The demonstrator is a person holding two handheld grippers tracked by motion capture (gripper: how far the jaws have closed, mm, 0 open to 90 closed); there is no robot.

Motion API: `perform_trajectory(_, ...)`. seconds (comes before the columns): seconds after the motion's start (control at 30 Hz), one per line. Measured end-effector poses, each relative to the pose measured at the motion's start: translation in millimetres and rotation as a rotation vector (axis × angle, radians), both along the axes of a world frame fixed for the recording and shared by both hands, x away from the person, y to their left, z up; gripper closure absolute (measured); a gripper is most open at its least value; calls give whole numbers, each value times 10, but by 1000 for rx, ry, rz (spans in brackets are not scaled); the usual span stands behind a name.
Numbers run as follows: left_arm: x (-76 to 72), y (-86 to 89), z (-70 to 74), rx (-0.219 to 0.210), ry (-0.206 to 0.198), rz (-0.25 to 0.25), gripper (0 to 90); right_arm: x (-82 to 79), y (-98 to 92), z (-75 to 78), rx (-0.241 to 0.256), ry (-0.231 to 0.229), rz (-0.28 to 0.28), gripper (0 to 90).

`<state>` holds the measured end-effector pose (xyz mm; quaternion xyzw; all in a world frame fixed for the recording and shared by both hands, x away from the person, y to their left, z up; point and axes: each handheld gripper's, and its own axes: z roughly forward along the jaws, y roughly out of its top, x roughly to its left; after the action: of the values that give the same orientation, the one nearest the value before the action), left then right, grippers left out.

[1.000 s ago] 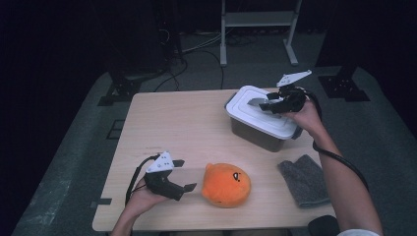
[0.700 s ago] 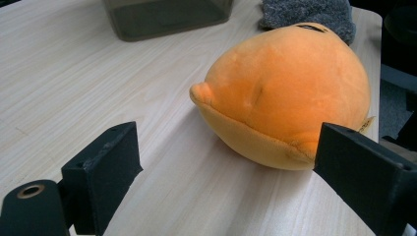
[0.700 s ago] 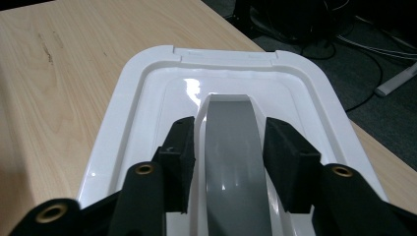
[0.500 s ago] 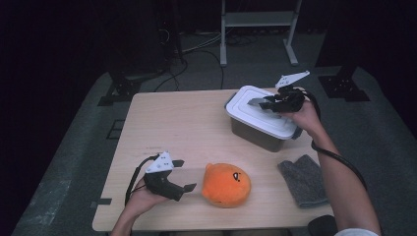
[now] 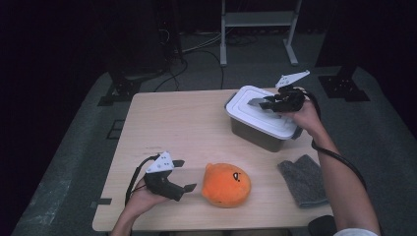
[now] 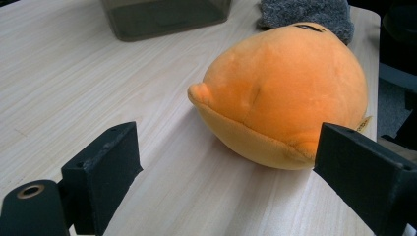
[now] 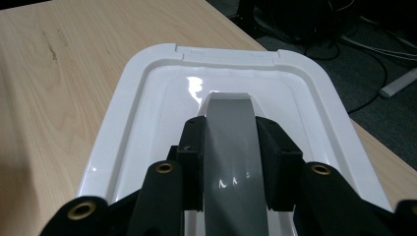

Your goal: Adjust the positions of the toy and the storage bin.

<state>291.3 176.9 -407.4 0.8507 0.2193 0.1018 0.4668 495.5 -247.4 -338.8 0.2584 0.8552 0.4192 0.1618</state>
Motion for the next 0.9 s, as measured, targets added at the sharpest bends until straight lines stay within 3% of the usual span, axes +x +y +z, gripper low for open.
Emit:
perform_trajectory(0.53, 6, -12, -2, 4, -1, -3, 91, -11, 141, 13, -5, 13, 46, 654)
perform_trajectory(0.9, -5, -3, 8, -3, -4, 0, 91, -24, 380, 5, 8, 22, 95, 654)
